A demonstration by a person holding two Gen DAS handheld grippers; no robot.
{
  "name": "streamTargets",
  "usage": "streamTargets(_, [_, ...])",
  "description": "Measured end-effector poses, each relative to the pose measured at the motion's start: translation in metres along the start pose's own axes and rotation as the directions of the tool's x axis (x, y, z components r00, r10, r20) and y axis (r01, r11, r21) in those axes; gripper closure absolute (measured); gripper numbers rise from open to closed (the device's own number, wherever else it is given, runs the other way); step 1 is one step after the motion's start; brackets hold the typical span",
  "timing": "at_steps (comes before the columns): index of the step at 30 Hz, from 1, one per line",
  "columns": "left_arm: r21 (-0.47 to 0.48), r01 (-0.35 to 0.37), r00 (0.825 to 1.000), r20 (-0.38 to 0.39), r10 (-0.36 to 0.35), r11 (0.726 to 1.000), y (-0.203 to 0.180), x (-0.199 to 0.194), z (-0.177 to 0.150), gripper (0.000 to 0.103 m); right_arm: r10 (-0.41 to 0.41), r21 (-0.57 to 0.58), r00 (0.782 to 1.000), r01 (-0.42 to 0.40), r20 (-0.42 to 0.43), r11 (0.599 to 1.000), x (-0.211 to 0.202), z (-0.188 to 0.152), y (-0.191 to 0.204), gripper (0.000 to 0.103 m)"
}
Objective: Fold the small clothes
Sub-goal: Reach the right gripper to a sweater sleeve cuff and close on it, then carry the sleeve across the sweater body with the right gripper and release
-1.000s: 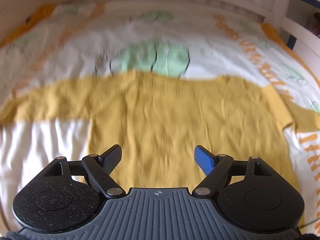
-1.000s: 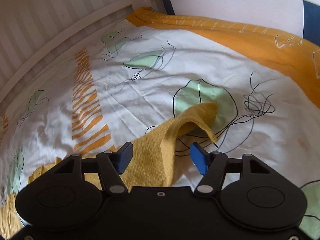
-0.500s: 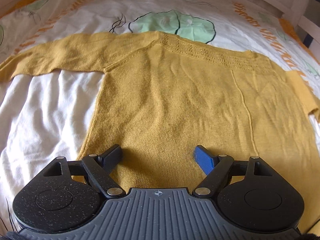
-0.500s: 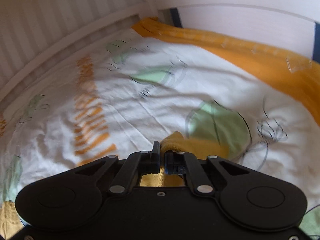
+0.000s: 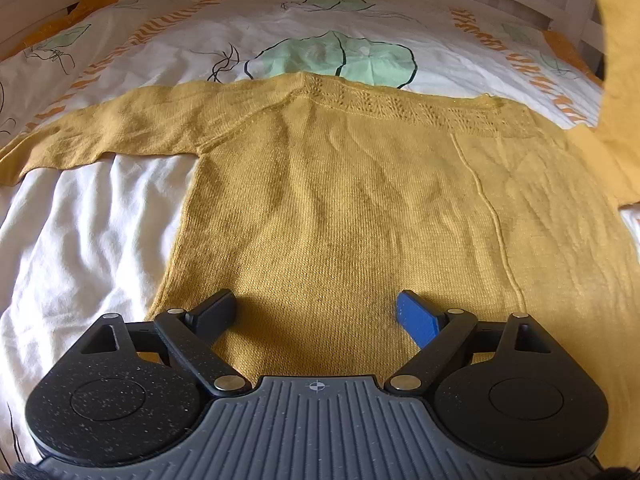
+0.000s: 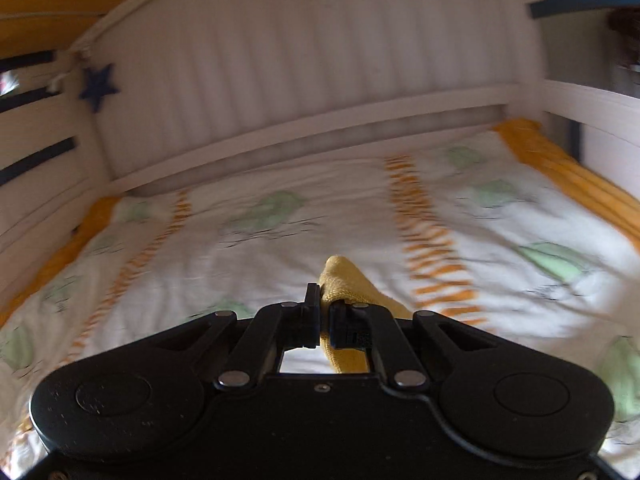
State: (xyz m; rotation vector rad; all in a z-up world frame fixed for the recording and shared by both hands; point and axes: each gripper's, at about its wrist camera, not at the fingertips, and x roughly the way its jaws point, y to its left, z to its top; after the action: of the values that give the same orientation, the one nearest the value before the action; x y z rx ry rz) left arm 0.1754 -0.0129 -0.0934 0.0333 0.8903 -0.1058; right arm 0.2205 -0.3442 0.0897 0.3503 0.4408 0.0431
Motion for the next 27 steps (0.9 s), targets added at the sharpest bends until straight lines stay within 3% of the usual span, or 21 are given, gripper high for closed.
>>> streamTargets(3, [0.0, -0.005, 1.0, 0.014, 0.005, 1.0, -0.001, 0.0, -0.003, 0.014, 0.077, -0.064, 0.996, -0.079, -0.038, 0.995, 0.023, -0.013, 0.047, 0.093])
streamTargets(8, [-0.002, -0.008, 0.999, 0.039, 0.008, 1.0, -0.001, -0.002, -0.007, 0.013, 0.15, -0.123, 0.973, -0.173, -0.176, 0.977, 0.083, -0.065, 0.106, 0.092])
streamTargets(13, [-0.003, 0.003, 0.998, 0.062, -0.003, 1.0, 0.001, -0.004, -0.011, 0.011, 0.128, -0.213, 0.92, -0.218, -0.371, 0.952, 0.138, -0.137, 0.146, 0.09])
streamTargets(16, [0.007, 0.015, 0.997, 0.078, -0.016, 1.0, 0.001, -0.003, -0.013, 0.007, 0.136, -0.211, 0.891, -0.248, -0.434, 0.946, 0.141, -0.169, 0.152, 0.082])
streamTargets(18, [0.005, 0.021, 0.996, 0.09, -0.022, 1.0, 0.002, -0.004, -0.015, 0.006, 0.168, -0.171, 0.882, -0.267, -0.441, 0.948, 0.133, -0.176, 0.147, 0.06])
streamTargets(20, [0.008, 0.031, 0.995, 0.096, -0.032, 0.999, 0.002, -0.003, -0.015, 0.002, 0.205, -0.137, 0.886, -0.284, -0.417, 0.949, 0.124, -0.174, 0.137, 0.051])
streamTargets(22, [0.018, 0.035, 0.995, 0.092, -0.036, 0.999, 0.001, -0.002, -0.014, 0.001, 0.217, -0.119, 0.895, -0.282, -0.389, 0.952, 0.112, -0.169, 0.124, 0.05])
streamTargets(27, [0.039, 0.036, 0.996, 0.084, -0.039, 0.999, 0.001, -0.002, -0.012, 0.001, 0.185, -0.066, 0.927, -0.217, -0.328, 0.974, 0.094, -0.16, 0.079, 0.041])
